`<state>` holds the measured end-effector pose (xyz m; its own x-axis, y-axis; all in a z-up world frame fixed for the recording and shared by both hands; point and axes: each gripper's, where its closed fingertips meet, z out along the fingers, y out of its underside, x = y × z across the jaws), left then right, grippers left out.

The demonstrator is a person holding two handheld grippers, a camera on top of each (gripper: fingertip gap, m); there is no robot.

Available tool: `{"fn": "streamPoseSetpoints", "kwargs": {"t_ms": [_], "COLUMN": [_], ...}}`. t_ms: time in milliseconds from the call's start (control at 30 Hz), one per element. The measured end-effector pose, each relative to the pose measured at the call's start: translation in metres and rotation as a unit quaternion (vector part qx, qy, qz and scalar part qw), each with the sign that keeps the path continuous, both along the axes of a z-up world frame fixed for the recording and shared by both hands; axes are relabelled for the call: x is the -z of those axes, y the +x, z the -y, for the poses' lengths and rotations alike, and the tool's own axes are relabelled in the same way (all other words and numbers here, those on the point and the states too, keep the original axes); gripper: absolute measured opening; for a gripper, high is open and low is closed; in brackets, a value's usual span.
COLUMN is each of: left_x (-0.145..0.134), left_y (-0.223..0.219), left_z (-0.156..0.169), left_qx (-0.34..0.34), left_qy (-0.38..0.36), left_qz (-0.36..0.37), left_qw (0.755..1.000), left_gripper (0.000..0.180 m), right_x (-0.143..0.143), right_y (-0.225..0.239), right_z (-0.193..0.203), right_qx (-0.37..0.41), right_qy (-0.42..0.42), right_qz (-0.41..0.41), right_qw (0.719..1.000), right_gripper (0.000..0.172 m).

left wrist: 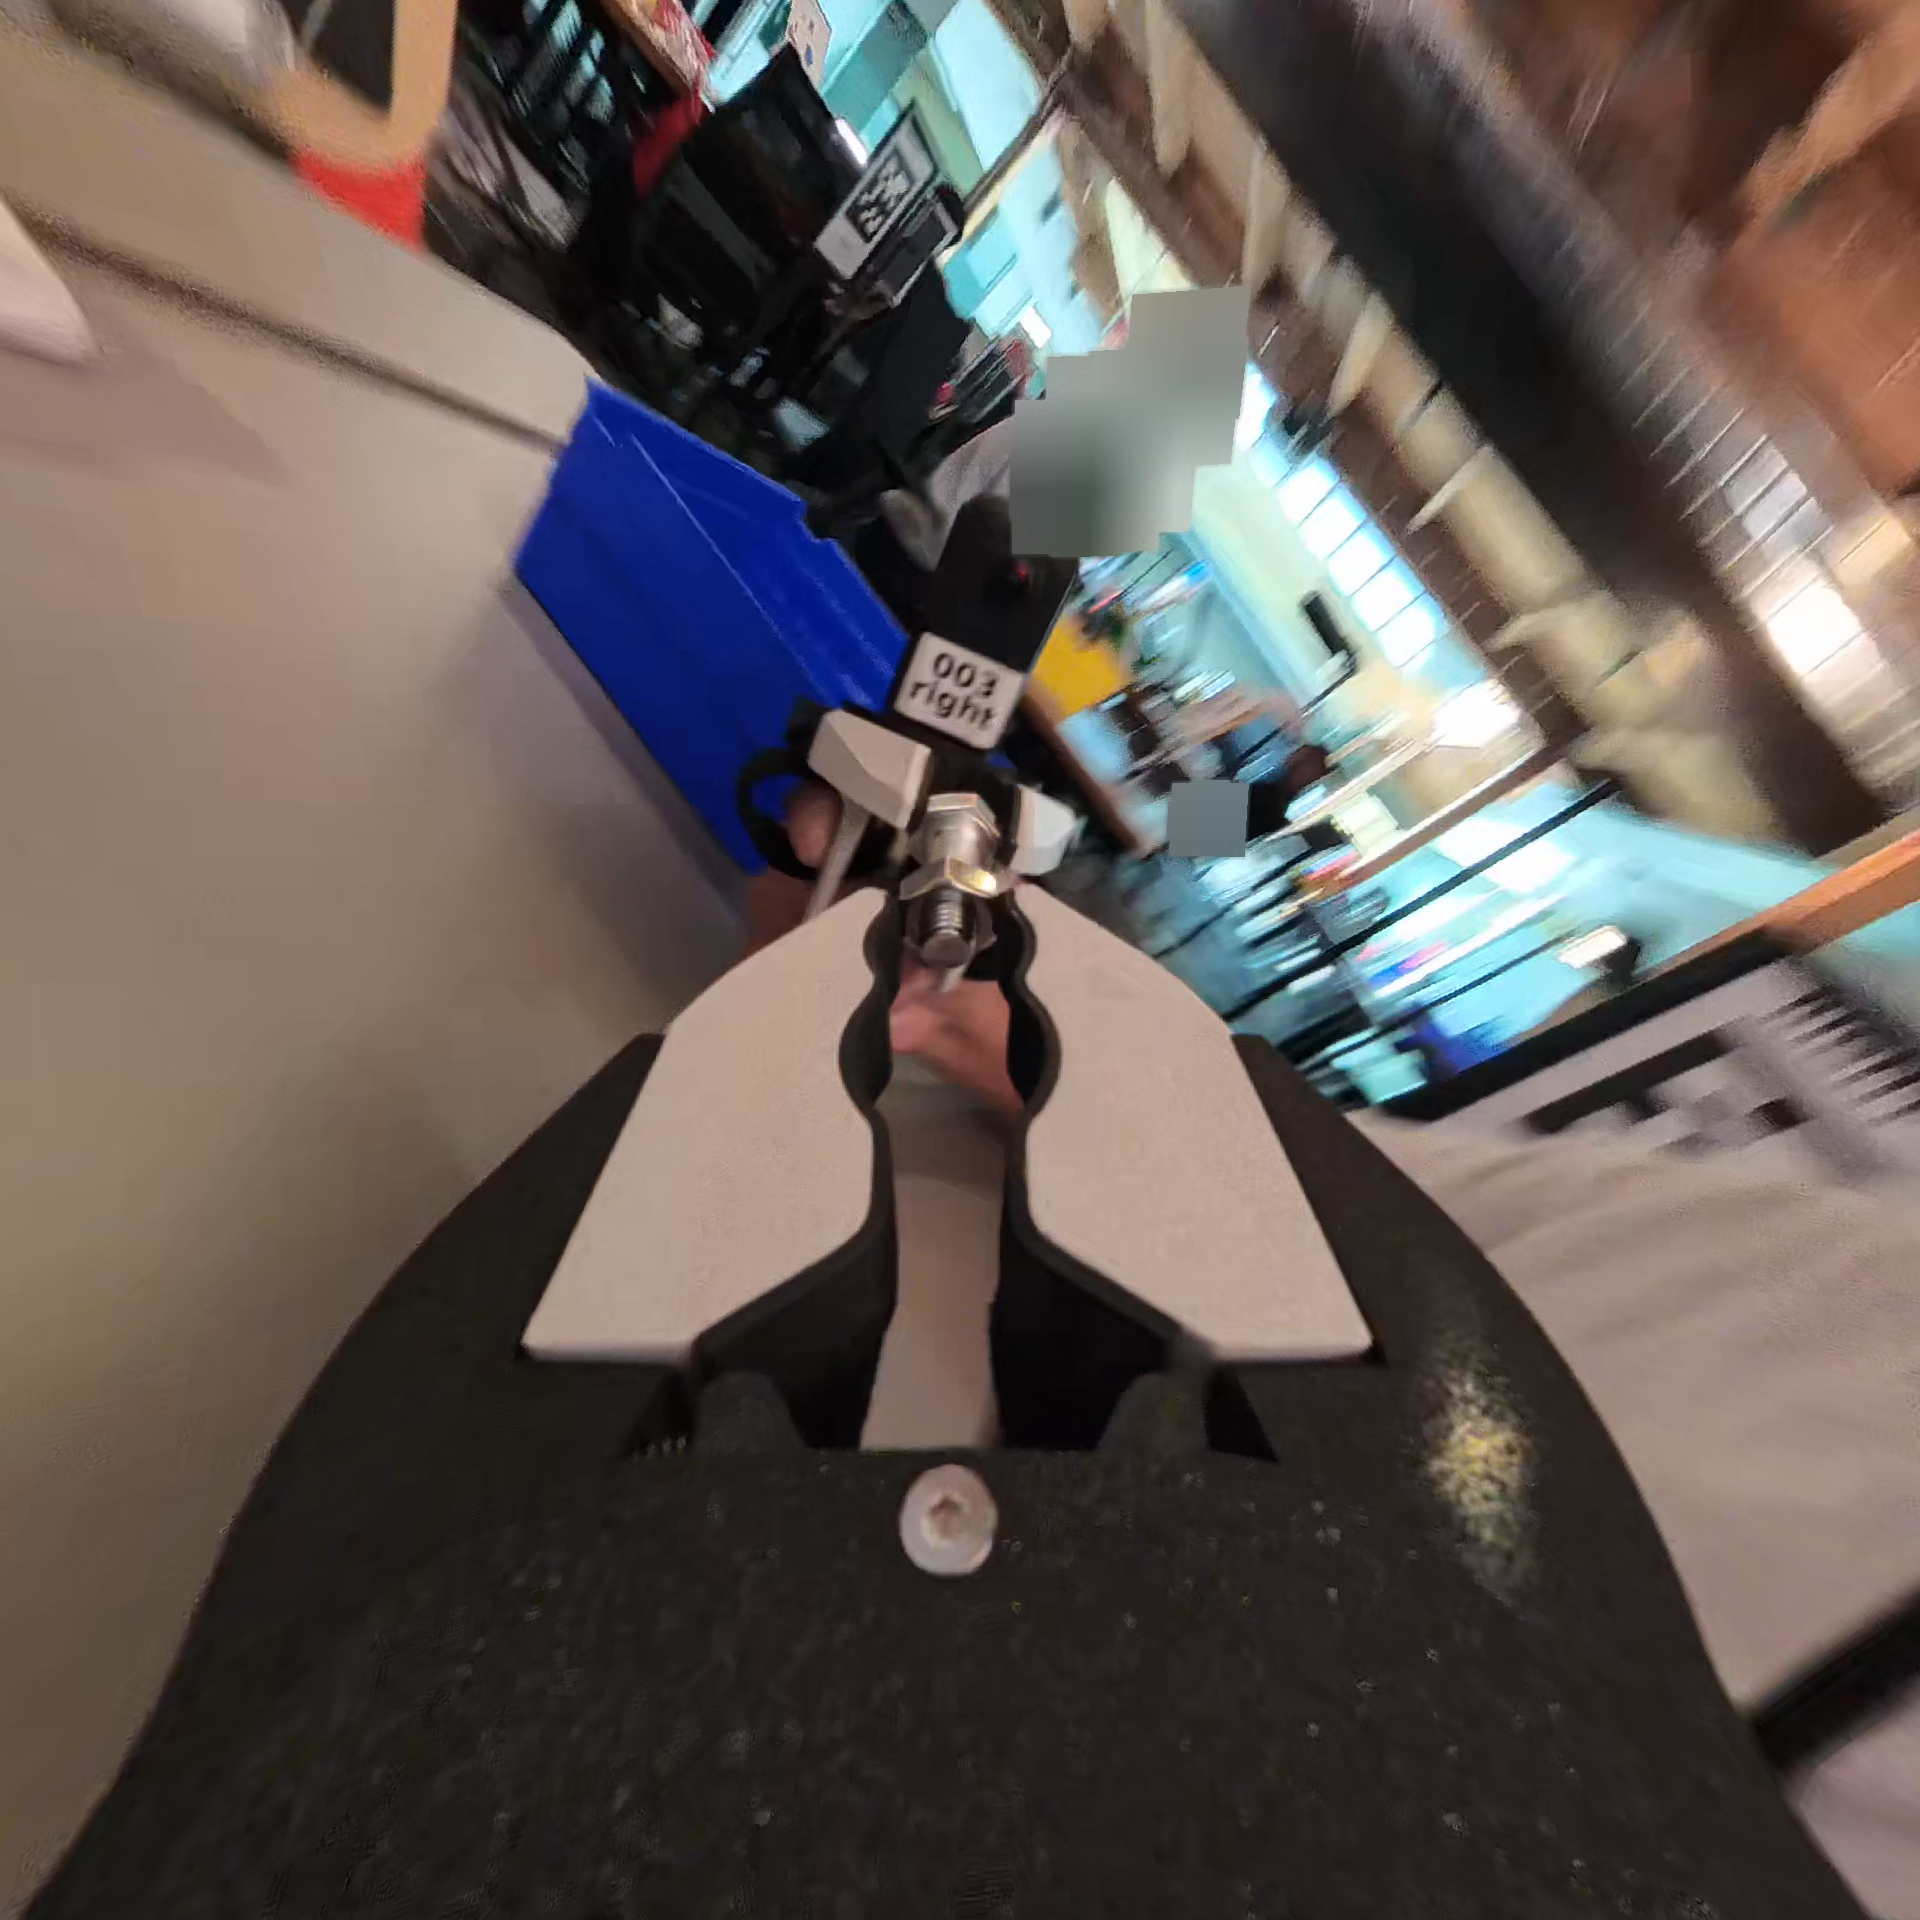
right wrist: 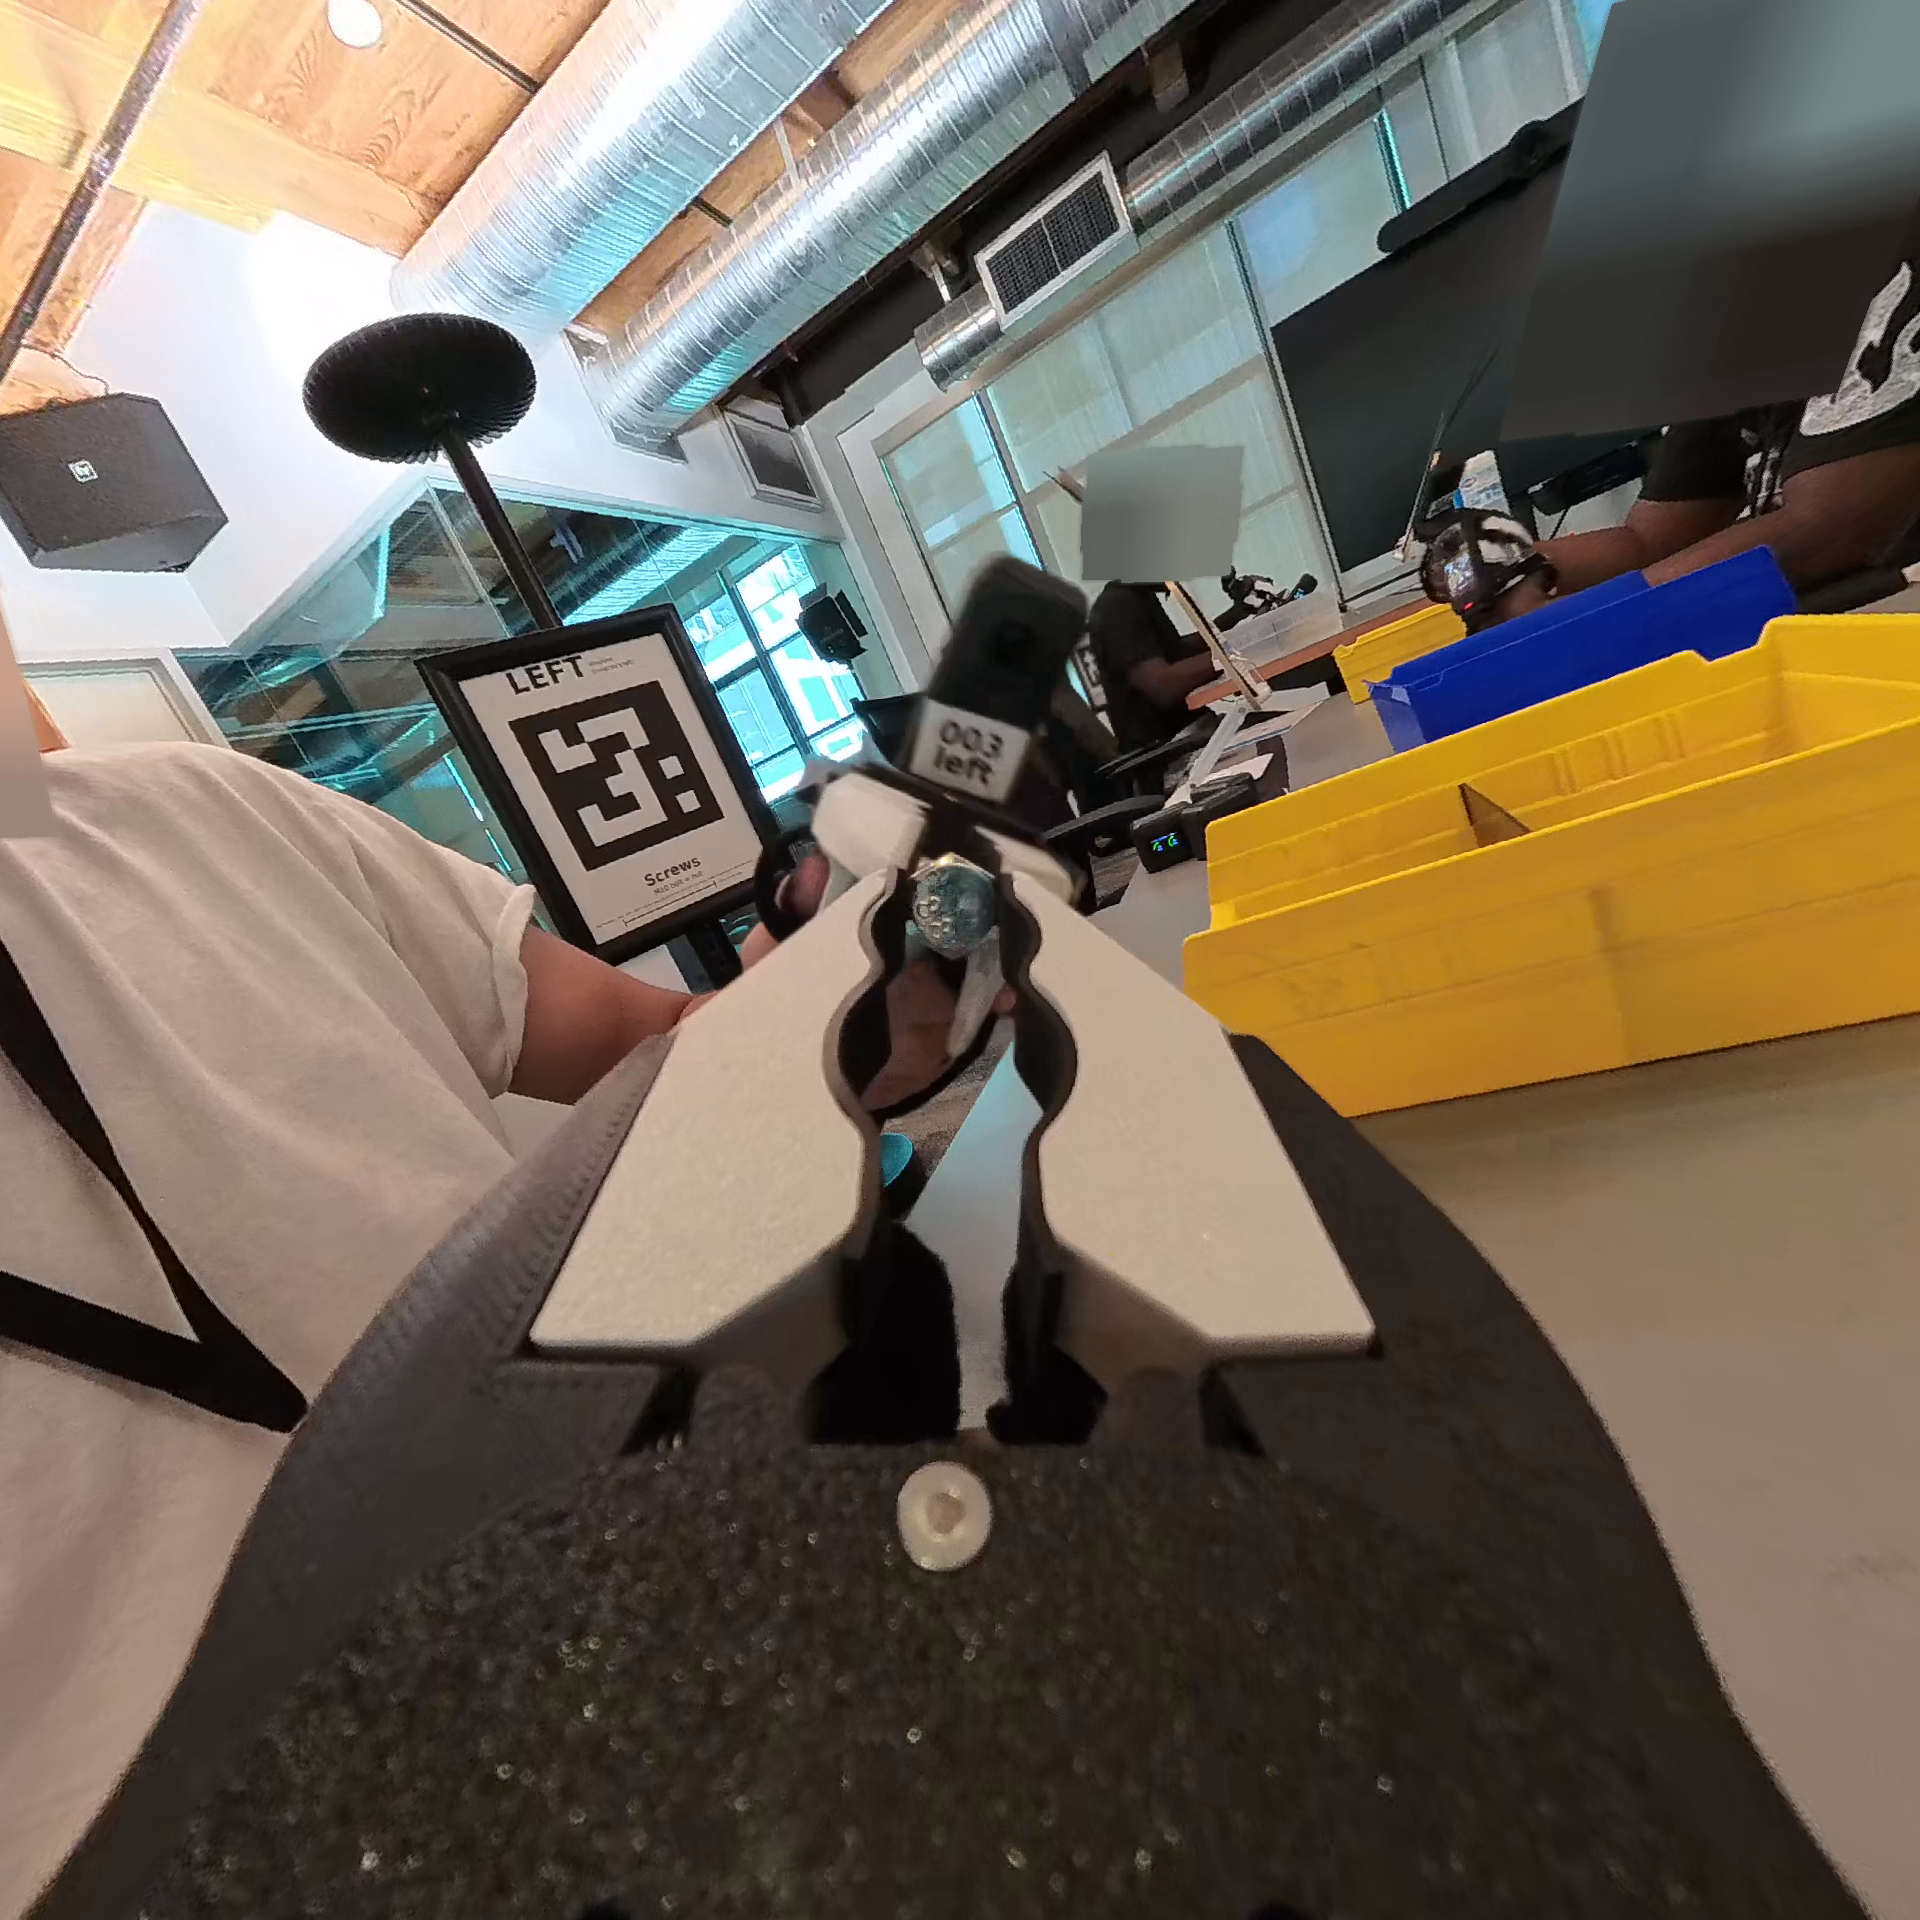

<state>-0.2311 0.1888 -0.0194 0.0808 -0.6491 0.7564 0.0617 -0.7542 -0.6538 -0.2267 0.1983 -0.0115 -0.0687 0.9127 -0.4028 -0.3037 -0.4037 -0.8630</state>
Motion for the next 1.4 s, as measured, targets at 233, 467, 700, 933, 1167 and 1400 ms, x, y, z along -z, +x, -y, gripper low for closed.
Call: {"fn": "streamPoseSetpoints", "kwargs": {"t_ms": [233, 467, 700, 933, 1167, 1400], "left_x": [0.007, 0.014, 0.025, 0.000, -0.006, 0.003], "left_y": [-0.003, -0.012, -0.010, 0.000, 0.005, 0.003], "left_z": [-0.001, -0.004, 0.001, 0.008, 0.013, 0.003], "left_qx": [-0.070, -0.150, -0.115, -0.025, 0.027, -0.018], "left_qy": [0.523, 0.757, 0.497, 0.036, -0.033, 0.069], "left_qz": [-0.253, -0.403, -0.315, 0.020, 0.100, 0.033], "left_qw": [0.811, 0.492, 0.801, 0.999, 0.994, 0.997], "left_gripper": [0.017, 0.017, 0.046, 0.046, 0.038, 0.018], "right_x": [0.000, 0.007, 0.006, -0.005, -0.005, -0.002], "right_y": [-0.001, -0.006, -0.002, 0.005, 0.005, 0.002], "right_z": [0.002, 0.004, 0.001, 0.000, 0.001, 0.000], "right_qx": [-0.005, -0.013, -0.014, -0.005, -0.013, -0.012], "right_qy": [0.000, -0.004, -0.009, -0.003, -0.016, -0.023], "right_qz": [0.002, 0.014, 0.005, -0.015, -0.026, -0.020], "right_qw": [1.000, 1.000, 1.000, 1.000, 0.999, 0.999], "right_gripper": [0.017, 0.017, 0.017, 0.017, 0.017, 0.017]}}
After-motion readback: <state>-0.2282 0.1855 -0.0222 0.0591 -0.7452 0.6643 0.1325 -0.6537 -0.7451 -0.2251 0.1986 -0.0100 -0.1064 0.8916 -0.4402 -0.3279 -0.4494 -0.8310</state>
